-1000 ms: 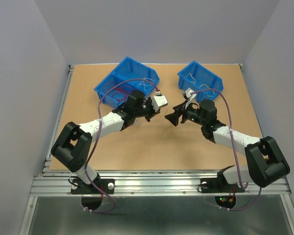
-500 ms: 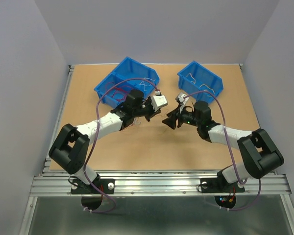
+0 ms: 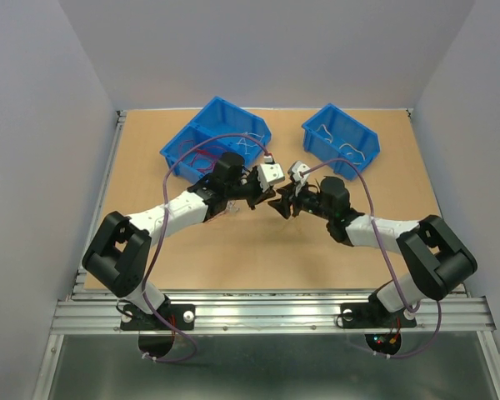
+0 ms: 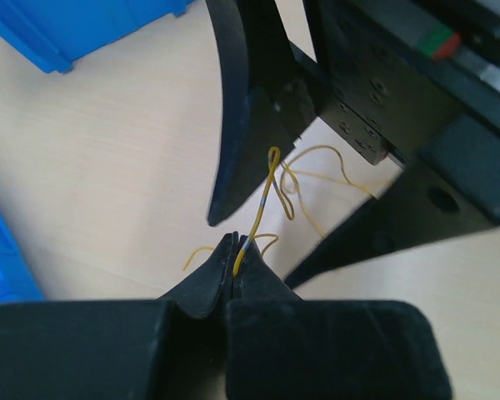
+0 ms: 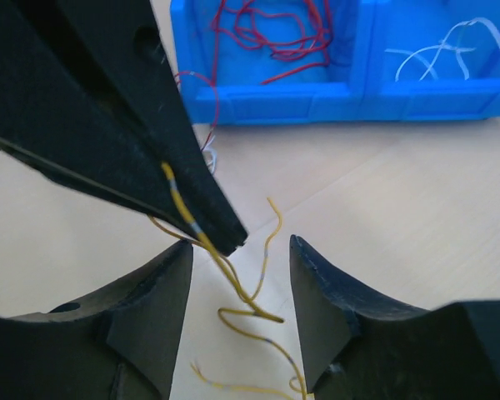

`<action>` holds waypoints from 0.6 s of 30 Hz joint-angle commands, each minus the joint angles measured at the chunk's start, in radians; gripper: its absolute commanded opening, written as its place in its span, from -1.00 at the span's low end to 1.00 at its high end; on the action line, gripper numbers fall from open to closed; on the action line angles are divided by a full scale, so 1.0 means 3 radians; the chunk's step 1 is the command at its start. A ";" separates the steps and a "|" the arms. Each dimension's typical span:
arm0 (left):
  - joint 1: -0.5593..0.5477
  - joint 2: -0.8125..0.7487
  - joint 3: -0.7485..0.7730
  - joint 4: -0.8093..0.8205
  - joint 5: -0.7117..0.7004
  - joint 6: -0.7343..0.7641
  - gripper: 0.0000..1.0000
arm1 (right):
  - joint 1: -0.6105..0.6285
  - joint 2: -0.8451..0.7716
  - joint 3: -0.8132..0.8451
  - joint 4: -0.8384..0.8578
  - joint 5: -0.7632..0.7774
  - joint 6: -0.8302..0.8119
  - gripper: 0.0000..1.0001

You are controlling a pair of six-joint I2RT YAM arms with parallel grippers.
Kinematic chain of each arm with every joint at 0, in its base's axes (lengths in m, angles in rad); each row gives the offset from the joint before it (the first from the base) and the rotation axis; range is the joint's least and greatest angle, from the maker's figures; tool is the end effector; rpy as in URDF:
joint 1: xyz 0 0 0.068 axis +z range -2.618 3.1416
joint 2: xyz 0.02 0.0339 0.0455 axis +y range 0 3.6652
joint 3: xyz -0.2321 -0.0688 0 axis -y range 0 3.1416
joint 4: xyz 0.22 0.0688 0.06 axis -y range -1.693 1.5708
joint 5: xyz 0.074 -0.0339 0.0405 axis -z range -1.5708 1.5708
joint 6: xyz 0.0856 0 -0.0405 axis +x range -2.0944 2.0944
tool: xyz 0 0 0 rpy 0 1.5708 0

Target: Untangle the cables

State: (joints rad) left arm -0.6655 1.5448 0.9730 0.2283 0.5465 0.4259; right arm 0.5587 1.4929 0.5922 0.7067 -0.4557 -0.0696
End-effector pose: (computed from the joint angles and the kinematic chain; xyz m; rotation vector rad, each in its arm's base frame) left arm 0.2636 -0.2634 0.2274 1.2957 1.4174 -0.6828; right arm 0.2629 0.2088 0.1806 -0.8703 1.5831 0.7527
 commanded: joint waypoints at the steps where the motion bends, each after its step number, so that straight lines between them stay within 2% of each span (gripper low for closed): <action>1: 0.0025 -0.0113 0.0218 -0.0081 0.0203 -0.0126 -0.97 | 0.0045 -0.0078 -0.0118 0.0569 0.0296 -0.0054 0.07; 12: 0.0025 -0.0103 0.0280 -0.0209 0.0438 -0.0177 -0.97 | 0.0086 -0.0042 -0.0138 0.0641 0.0195 -0.0141 0.03; 13: 0.0025 -0.0092 0.0285 -0.0214 0.0454 -0.0182 -0.97 | 0.0096 -0.0037 -0.0128 0.0646 0.0169 -0.0136 -0.03; 15: 0.0025 -0.0082 0.0300 -0.0239 0.0479 -0.0172 -0.97 | 0.0106 -0.0032 -0.0128 0.0666 0.0057 -0.0136 -0.38; 16: 0.0025 -0.0072 0.0300 -0.0245 0.0484 -0.0172 -0.97 | 0.0106 -0.0027 -0.0123 0.0682 -0.0014 -0.0136 -0.69; 18: 0.0030 -0.0072 0.0305 -0.0250 0.0479 -0.0172 -0.96 | 0.0106 -0.0027 -0.0113 0.0682 -0.0168 -0.0111 -0.96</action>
State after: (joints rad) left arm -0.6483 1.5444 1.0256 0.1669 0.6296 0.3882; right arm 0.5823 1.4887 0.5564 0.8150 -0.4271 -0.0978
